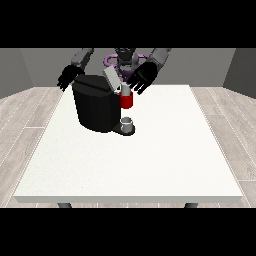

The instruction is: Insert the coffee pod into the coffee machine and close the lid

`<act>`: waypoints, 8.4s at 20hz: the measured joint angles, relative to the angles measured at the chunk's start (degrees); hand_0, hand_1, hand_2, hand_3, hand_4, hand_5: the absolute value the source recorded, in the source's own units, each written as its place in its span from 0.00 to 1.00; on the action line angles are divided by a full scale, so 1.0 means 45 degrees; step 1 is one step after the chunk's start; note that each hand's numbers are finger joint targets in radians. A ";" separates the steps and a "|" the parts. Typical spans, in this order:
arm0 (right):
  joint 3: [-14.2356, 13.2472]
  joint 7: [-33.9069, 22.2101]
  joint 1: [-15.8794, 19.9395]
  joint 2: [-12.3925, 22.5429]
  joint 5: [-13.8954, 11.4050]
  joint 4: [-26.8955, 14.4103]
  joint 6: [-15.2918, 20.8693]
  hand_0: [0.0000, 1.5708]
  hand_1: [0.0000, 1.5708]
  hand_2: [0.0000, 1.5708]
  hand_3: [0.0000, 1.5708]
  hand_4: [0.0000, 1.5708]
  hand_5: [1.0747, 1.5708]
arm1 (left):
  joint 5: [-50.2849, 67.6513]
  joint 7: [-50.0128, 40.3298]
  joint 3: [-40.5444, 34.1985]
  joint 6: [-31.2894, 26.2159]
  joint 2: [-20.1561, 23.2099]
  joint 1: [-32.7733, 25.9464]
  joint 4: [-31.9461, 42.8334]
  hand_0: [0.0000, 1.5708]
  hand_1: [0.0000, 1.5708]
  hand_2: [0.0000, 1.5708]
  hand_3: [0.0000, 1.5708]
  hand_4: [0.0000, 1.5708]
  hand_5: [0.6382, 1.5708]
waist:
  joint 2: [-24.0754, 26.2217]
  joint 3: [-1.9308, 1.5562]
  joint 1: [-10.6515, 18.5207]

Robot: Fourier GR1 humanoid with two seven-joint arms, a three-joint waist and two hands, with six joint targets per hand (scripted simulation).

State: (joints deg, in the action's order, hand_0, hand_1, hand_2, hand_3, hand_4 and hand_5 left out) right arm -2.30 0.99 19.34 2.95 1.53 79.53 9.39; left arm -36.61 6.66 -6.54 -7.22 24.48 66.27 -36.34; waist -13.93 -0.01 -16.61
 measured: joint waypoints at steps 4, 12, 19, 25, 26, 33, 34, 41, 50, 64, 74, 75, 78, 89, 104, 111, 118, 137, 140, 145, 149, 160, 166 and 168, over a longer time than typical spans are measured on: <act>0.0178 0.0206 -0.0223 -0.0218 -0.0095 0.0084 0.0088 0.00 0.00 0.00 0.00 0.33 1.00 | -0.0063 0.0027 -0.0032 -0.0068 0.0067 0.0123 0.0109 0.76 0.76 0.81 0.76 0.33 1.00 | -0.0063 0.0001 -0.0077; 0.0279 0.0368 -0.0464 -0.0322 -0.0113 0.0141 0.0149 0.00 0.00 0.00 0.00 0.28 1.00 | -0.0190 -0.0050 -0.0033 -0.0161 -0.0037 0.0121 0.0298 0.78 0.78 0.81 0.76 0.31 1.00 | -0.0013 0.0002 -0.0049; -0.0013 0.0453 -0.0380 -0.0170 0.0094 0.0127 0.0069 0.00 0.00 0.00 0.00 0.26 1.00 | -0.0278 0.0090 -0.0048 -0.0232 -0.0008 0.0078 0.0350 0.76 0.76 0.79 0.73 0.30 1.00 | -0.0177 -0.0008 0.0024; -0.0242 0.0426 -0.0360 0.0068 0.0241 0.0111 -0.0085 0.00 0.00 0.00 0.00 0.27 1.00 | -0.0336 0.0205 -0.0086 -0.0345 0.0102 0.0087 0.0388 0.72 0.72 0.74 0.64 0.29 1.00 | -0.0278 -0.0009 -0.0023; -0.0138 0.0454 -0.0440 -0.0060 0.0175 0.0151 0.0003 0.00 0.00 0.00 0.00 0.23 1.00 | -0.0344 0.0179 -0.0107 -0.0340 0.0107 0.0104 0.0424 0.71 0.71 0.74 0.63 0.28 1.00 | -0.0267 -0.0004 -0.0054; -0.0297 0.0587 -0.0364 0.0019 0.0215 -0.0108 -0.0008 0.00 0.00 0.00 0.00 0.28 1.00 | -0.0628 0.0182 0.0083 -0.0319 0.0056 0.0162 0.0300 0.67 0.67 0.71 0.61 0.23 1.00 | -0.0212 -0.0008 0.0170; -0.0289 0.0593 -0.0440 0.0006 0.0193 -0.0149 0.0012 0.00 0.00 0.00 0.00 0.28 1.00 | -0.0621 0.0250 0.0097 -0.0414 0.0053 0.0117 0.0293 0.68 0.68 0.72 0.62 0.23 1.00 | -0.0109 -0.0005 0.0242; -0.0370 0.0603 -0.0217 0.0065 0.0279 -0.0121 -0.0029 0.00 0.00 0.00 0.00 0.29 1.00 | -0.0942 0.0634 0.0312 -0.0509 0.0228 0.0133 0.0220 0.00 0.00 0.00 0.00 0.00 1.00 | -0.0217 -0.0021 0.0219; -0.0376 0.0810 -0.0389 -0.0027 0.0248 -0.0350 0.0033 0.00 0.00 0.00 0.00 0.22 1.00 | -0.1447 0.0884 0.0686 -0.1055 0.0458 -0.0007 0.0261 0.00 0.00 0.00 0.00 0.00 1.00 | -0.0128 -0.0008 0.0355; -0.0852 0.1087 -0.0926 0.0075 0.0375 -0.1479 0.0172 0.00 0.00 0.00 0.00 0.27 1.00 | -0.1239 0.0527 0.0524 -0.1360 -0.0473 -0.0845 -0.0304 0.00 0.00 0.00 0.00 0.00 1.00 | 0.1335 0.0001 0.1295; -0.1379 0.1164 -0.2597 0.0193 0.0710 -0.1727 0.0158 0.00 0.00 0.00 0.00 0.25 1.00 | 0.2162 0.1111 -0.2031 -0.1137 -0.2752 -0.3282 -0.0592 0.00 0.00 0.00 0.00 0.00 1.00 | 0.3711 0.0012 0.2704; -0.1362 0.1104 -0.2818 0.0191 0.0715 -0.1695 0.0134 0.00 0.00 0.00 0.00 0.28 1.00 | 0.2408 0.1161 -0.2169 -0.1182 -0.2943 -0.3645 -0.0619 0.00 0.00 0.00 0.00 0.00 1.00 | 0.4055 0.0011 0.2837; -0.1363 0.1012 -0.3270 0.0371 0.0702 -0.1515 0.0003 0.00 0.00 0.00 0.00 0.28 1.00 | 0.2991 0.1309 -0.2421 -0.1221 -0.3511 -0.4631 -0.0836 0.00 0.00 0.00 0.00 0.12 1.00 | 0.4965 0.0008 0.3224; -0.0609 -0.0161 -0.2878 0.1293 0.0655 0.0345 -0.1265 0.00 0.00 0.00 0.00 0.03 1.00 | 0.4821 0.1299 -0.3261 -0.1858 -0.4280 -0.7172 -0.1414 0.00 0.00 0.00 0.00 0.00 1.00 | 0.6363 0.0006 0.4063; 0.0157 -0.0935 -0.1027 0.1594 0.0290 0.1021 -0.2242 0.00 0.00 0.00 0.00 0.00 1.00 | 0.6508 0.0690 -0.2509 -0.2396 -0.5027 -0.9489 -0.4517 0.00 0.00 0.00 0.00 0.00 1.00 | 0.5455 0.0001 0.5200; -0.0062 -0.0690 -0.0208 0.1472 0.0294 0.0011 -0.2460 0.00 0.00 0.00 0.00 0.00 1.00 | 0.7361 -0.0153 -0.1706 -0.2201 -0.5275 -1.0440 -0.6521 0.00 0.00 0.00 0.00 0.00 1.00 | 0.4712 -0.0001 0.5655; -0.0513 -0.0215 0.0799 0.1485 0.0424 -0.1263 -0.2713 0.00 0.00 0.00 0.00 0.00 1.00 | 0.7536 -0.0374 -0.1151 -0.1772 -0.5209 -1.1074 -0.8051 0.00 0.00 0.00 0.00 0.00 1.00 | 0.3614 0.0001 0.5556; -0.0447 0.0620 0.3010 0.1317 -0.0321 -0.3479 -0.2984 0.00 0.00 0.00 0.00 0.00 1.00 | 0.8366 -0.0825 -0.0979 -0.1219 -0.4312 -1.1676 -0.9617 0.00 0.00 0.00 0.00 0.00 1.00 | 0.2667 0.0047 0.5163; -0.0485 0.0620 0.3501 0.1331 -0.0457 -0.3682 -0.2878 0.00 0.00 0.00 0.00 0.00 1.00 | 0.8501 -0.0614 -0.1077 -0.1269 -0.4121 -1.1481 -0.9528 0.00 0.00 0.00 0.00 0.00 1.00 | 0.2372 0.0049 0.5210; -0.0484 0.1037 0.3888 0.1206 -0.0604 -0.3987 -0.2788 0.00 0.00 0.00 0.00 0.00 1.00 | 0.8418 -0.0655 -0.0843 -0.1022 -0.4217 -1.1458 -0.9563 0.00 0.00 0.00 0.00 0.00 1.00 | 0.2280 0.0045 0.5253; -0.0451 0.0987 0.4232 0.1156 -0.0706 -0.4303 -0.2797 0.00 0.00 0.00 0.00 0.05 1.00 | 0.8319 -0.0681 -0.0750 -0.0659 -0.4314 -1.1369 -0.9547 0.00 0.00 0.00 0.00 0.10 1.00 | 0.2139 0.0038 0.5275; 0.0317 0.0287 0.5410 0.0623 -0.1685 -0.4758 -0.2522 0.00 0.00 0.00 0.00 0.09 1.00 | 0.8443 -0.0175 -0.0738 -0.0598 -0.4129 -1.1318 -0.8934 0.00 0.00 0.00 0.00 0.00 1.00 | 0.2192 0.0009 0.5334; 0.0322 0.0476 0.5953 0.0594 -0.2101 -0.5148 -0.2380 0.00 0.00 0.00 0.00 0.05 1.00 | 0.8436 0.0226 -0.0455 -0.0694 -0.4157 -1.1381 -0.9212 0.00 0.00 0.00 0.00 0.12 1.00 | 0.2163 0.0005 0.5543; 0.0286 0.0560 0.5851 0.0574 -0.2098 -0.5234 -0.2458 0.00 0.00 0.00 0.00 0.08 1.00 | 0.8398 0.0356 -0.0237 -0.0739 -0.4284 -1.1728 -0.9458 0.00 0.00 0.00 0.00 0.09 1.00 | 0.2377 0.0005 0.5610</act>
State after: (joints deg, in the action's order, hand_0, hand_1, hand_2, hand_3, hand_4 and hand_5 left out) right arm -1.01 3.51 45.67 5.53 -7.91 55.98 -1.67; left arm 1.18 8.26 -7.61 -10.55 5.20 13.50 -78.90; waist -3.24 0.01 8.64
